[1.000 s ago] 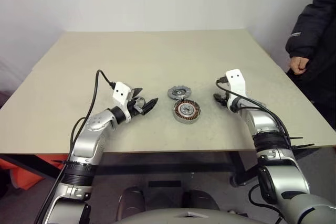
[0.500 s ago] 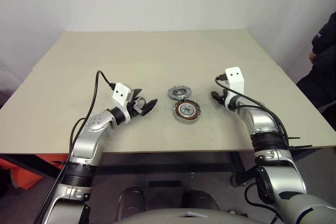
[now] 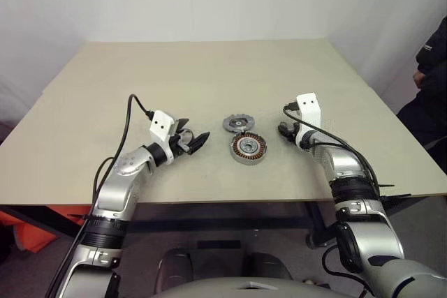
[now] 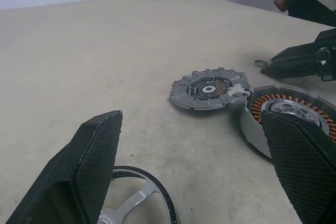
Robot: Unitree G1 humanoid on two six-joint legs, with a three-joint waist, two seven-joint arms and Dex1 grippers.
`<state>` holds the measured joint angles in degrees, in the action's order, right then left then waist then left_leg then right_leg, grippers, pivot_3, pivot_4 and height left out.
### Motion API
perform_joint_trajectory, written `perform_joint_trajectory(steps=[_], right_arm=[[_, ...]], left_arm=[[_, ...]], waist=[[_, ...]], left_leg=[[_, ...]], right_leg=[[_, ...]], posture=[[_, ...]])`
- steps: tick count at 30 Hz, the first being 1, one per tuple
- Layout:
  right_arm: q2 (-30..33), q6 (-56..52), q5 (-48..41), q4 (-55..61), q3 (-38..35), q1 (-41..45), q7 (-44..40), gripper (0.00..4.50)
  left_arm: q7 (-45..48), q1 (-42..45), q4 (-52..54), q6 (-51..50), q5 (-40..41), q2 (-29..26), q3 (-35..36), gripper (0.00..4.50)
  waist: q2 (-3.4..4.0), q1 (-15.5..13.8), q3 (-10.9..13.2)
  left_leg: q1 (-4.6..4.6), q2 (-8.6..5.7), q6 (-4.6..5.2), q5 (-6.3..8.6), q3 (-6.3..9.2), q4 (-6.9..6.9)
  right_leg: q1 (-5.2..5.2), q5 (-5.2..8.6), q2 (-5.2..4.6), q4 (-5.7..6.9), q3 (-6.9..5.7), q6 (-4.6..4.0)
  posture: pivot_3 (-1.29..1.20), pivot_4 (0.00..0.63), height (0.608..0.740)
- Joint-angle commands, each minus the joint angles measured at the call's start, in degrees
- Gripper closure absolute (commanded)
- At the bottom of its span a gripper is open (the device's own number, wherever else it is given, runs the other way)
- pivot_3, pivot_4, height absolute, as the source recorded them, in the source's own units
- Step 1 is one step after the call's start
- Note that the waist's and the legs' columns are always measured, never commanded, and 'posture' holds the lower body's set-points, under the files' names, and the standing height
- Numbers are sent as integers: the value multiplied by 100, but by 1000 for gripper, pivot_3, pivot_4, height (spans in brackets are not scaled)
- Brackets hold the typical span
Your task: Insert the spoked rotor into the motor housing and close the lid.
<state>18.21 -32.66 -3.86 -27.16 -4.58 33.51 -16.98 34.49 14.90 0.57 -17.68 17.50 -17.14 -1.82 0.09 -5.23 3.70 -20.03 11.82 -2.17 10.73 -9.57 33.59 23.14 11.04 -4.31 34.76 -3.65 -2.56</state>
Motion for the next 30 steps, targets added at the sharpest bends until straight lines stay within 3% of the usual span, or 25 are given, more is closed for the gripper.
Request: perform_joint_trajectory(steps=[1, 13, 16, 20, 21, 30], right_arm=[[-86, 227, -35, -202, -68, 258, 115, 1756], [-260, 586, -89, -955, -183, 588, 287, 1756], [-274, 633, -111, -1054, -218, 632, 295, 2346], [-267, 669, -85, -1124, -223, 669, 292, 3701], [-261, 676, -76, -1131, -216, 672, 288, 3853], [-229, 721, -113, -733, -81, 577, -39, 3852]], left_arm=[[-5, 28, 227, 111, -24, -24, 30, 97], [-40, -57, 315, 92, -44, -34, 13, 97], [-47, -76, 339, 83, -42, -33, 11, 97], [-60, -97, 360, 75, -44, -30, 14, 97], [-63, -99, 361, 77, -45, -30, 15, 97], [-79, -114, 350, 91, -56, -20, 16, 97]], waist=[[0, 12, 0], [0, 130, 0], [0, 131, 0], [0, 139, 0], [0, 144, 0], [0, 147, 0]], left_leg=[[3, 0, 0, 0, -2, 0], [5, -1, -1, -1, -4, 1], [5, -1, -1, -1, -4, 1], [6, -1, -1, -1, -5, 1], [6, -1, -1, -1, -5, 0], [5, -1, -1, -1, -8, -3]], right_leg=[[0, 0, 0, 0, 1, 0], [-1, 0, 1, 1, 1, 1], [-1, 0, 0, 1, 2, 1], [0, 1, 2, 1, 1, 1], [0, 0, 3, 1, 1, 1], [3, 0, 4, 0, 2, 1]], posture=[[0, 0, 740], [0, 0, 740], [0, 0, 740], [0, 0, 740], [0, 0, 740], [0, 0, 740]])
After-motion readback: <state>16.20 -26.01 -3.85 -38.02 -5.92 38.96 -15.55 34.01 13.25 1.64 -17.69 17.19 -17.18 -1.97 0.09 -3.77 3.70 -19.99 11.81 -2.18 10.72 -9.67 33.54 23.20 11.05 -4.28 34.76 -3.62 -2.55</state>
